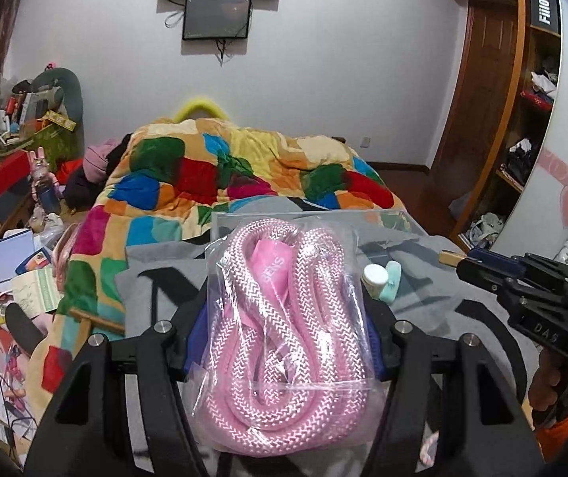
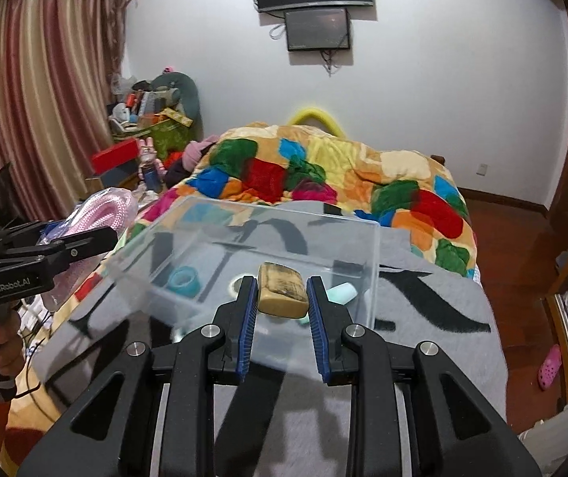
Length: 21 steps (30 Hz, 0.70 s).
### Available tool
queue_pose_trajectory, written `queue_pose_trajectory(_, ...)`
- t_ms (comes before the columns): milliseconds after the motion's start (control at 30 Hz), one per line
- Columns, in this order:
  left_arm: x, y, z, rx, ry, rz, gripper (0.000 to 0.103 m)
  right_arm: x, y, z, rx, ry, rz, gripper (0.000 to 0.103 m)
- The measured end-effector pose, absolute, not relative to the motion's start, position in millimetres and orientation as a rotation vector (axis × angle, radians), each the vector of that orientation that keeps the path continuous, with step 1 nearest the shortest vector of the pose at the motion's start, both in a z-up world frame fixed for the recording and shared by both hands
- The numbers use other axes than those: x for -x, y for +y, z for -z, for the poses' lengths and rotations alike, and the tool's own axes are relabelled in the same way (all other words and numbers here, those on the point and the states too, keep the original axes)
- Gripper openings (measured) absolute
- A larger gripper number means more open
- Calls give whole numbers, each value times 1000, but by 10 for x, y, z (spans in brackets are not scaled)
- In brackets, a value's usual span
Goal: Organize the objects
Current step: 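Place the soap bar and the bagged pink rope into the box, opening both tools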
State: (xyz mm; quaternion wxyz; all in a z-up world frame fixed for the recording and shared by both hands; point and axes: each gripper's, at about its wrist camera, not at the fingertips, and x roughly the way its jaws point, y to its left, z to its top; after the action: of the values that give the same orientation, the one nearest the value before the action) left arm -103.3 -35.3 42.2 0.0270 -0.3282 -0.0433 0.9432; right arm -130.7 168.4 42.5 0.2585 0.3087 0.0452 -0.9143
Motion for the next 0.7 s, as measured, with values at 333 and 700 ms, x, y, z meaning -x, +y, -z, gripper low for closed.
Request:
queue_pose_trajectory(333, 1643, -233, -179, 1178, -42, -2892, 61, 1765, 1572, -122, -994, 128, 2480, 23)
queue_pose_trajectory(700, 1739, -202, -155, 1197, 4, -2869, 63, 1687, 1466, -127, -989, 200, 2475, 36)
